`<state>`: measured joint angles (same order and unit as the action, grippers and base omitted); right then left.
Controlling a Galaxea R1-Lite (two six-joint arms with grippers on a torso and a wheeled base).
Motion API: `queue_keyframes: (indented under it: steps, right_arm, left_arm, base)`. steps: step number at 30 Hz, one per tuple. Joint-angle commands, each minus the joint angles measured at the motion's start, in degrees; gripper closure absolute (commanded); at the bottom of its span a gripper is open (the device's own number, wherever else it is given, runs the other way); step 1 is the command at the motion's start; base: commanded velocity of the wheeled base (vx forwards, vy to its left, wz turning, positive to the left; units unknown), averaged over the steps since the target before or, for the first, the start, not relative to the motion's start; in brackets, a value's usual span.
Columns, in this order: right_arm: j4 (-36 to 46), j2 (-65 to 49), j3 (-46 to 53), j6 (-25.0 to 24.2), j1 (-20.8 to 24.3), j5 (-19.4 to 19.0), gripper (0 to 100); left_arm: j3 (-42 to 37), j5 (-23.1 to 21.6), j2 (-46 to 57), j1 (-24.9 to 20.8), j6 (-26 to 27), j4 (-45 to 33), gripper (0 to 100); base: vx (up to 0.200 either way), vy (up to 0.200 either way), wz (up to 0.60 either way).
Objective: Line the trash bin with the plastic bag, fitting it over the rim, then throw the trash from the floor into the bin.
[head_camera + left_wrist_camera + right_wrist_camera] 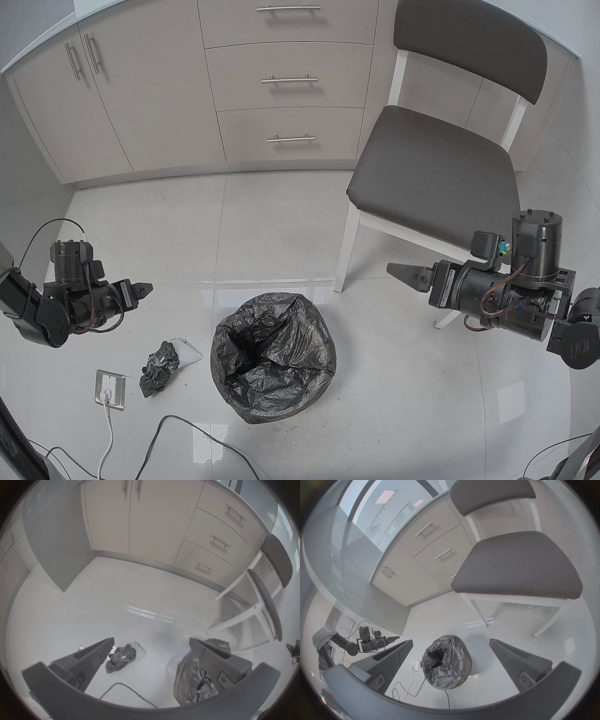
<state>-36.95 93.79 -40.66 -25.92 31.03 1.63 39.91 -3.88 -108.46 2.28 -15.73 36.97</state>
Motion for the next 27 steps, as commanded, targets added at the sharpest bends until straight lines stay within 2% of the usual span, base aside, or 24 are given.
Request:
queue_keyframes:
  steps: [1,5,7,8,12,15,16,18,22,24,27]
  right_arm:
    - [-4.01,1.22,1.37,-1.15,-4.22,-1.02,0]
    - [-5.50,3.85,2.69,-1.24,-4.31,1.09,0]
    - [-6.38,4.29,2.95,-1.24,-4.39,1.00,0]
    - [-9.72,5.70,3.21,-1.24,-4.92,1.00,0]
    - [-17.89,7.72,3.13,-3.44,-5.54,1.27,0]
    - [-18.25,7.63,2.16,-5.28,-6.33,1.35,0]
    - [-18.25,7.63,2.16,-5.28,-6.33,1.35,0]
    - [-17.98,6.49,1.37,-5.20,-7.12,1.35,0]
    - [-17.89,3.41,1.46,-5.28,-7.65,1.35,0]
    - [-17.89,2.97,1.46,-5.28,-7.73,1.35,0]
    - [-13.59,-0.37,0.58,-5.55,-8.00,1.27,0]
  left_arm:
    - [10.98,-0.34,-7.38,4.40,1.05,-4.10,0]
    - [26.01,4.23,-15.20,4.22,0.08,-14.21,0]
    - [28.73,4.67,-16.61,4.05,-0.27,-15.70,0]
    - [34.88,5.11,-19.86,3.87,-0.45,-19.40,0]
    - [48.07,8.01,-25.31,2.73,-0.01,-31.00,0]
    - [56.33,10.03,-29.44,2.11,0.96,-35.22,0]
    - [56.33,10.03,-29.44,2.11,0.96,-35.22,0]
    - [63.27,14.16,-32.96,0.88,5.35,-37.77,0]
    - [70.04,17.15,-36.82,-0.43,9.40,-40.67,0]
    - [70.65,17.41,-37.18,-0.61,10.10,-41.37,0]
    - [72.41,19.26,-39.81,-1.22,16.96,-44.44,0]
  base:
    - [0.000,0.000,0.00]
    - [0.000,0.000,0.00]
    - [0.000,0.000,0.00]
    - [0.000,0.000,0.00]
    - [0.000,0.000,0.00]
    - [0.000,0.000,0.00]
    - [0.000,0.000,0.00]
    - [0.000,0.000,0.00]
    - [0.000,0.000,0.00]
    - [0.000,0.000,0.00]
    - [0.000,0.000,0.00]
